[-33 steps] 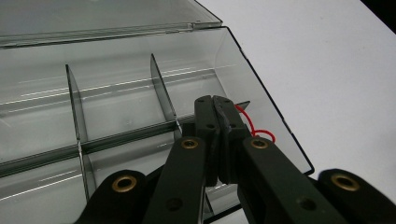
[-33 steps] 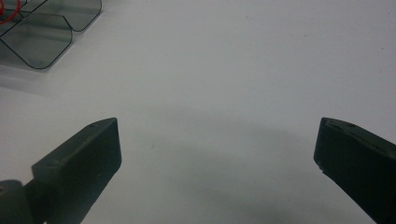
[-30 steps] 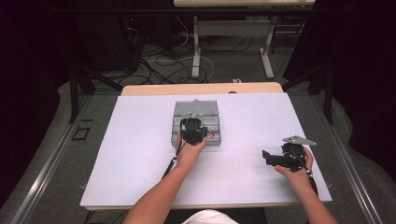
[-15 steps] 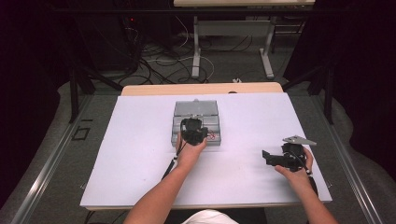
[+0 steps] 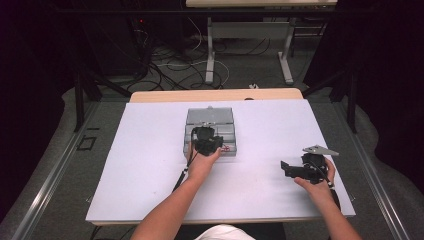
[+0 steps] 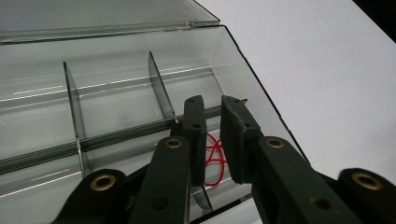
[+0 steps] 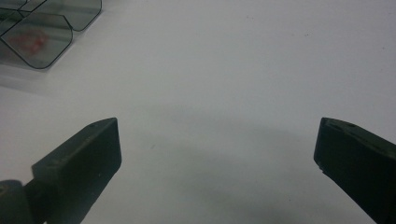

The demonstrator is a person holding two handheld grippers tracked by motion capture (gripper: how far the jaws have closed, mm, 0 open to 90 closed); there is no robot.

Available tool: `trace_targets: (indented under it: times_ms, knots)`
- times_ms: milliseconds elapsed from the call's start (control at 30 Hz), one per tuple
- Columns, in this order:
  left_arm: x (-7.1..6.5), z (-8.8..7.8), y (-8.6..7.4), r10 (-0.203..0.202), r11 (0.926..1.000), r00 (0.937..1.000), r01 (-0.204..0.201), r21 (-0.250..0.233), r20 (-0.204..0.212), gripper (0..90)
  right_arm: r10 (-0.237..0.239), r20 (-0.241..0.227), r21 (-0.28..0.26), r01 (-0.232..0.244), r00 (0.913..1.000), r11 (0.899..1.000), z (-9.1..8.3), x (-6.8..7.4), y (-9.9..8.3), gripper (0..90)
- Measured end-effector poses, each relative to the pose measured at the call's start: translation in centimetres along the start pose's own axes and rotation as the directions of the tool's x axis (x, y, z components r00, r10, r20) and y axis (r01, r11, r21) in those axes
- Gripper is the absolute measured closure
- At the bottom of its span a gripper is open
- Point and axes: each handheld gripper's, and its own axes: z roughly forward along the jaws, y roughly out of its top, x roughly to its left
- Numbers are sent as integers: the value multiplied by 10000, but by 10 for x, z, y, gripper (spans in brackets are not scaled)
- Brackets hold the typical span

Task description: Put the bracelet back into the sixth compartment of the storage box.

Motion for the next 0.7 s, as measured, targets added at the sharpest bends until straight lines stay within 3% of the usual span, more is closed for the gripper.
trace_targets:
  times_ms: [333, 700]
  knots:
    - [10, -10, 2, -152, 9998, 9999, 152, -112, 33, 723, -55, -21, 28, 55, 10000, 10000, 0, 0, 0, 3]
    - [24, -23, 4, -54, 9999, 10000, 55, -149, 84, 630, -28, -29, 62, 28, 10000, 10000, 0, 1, 0, 3]
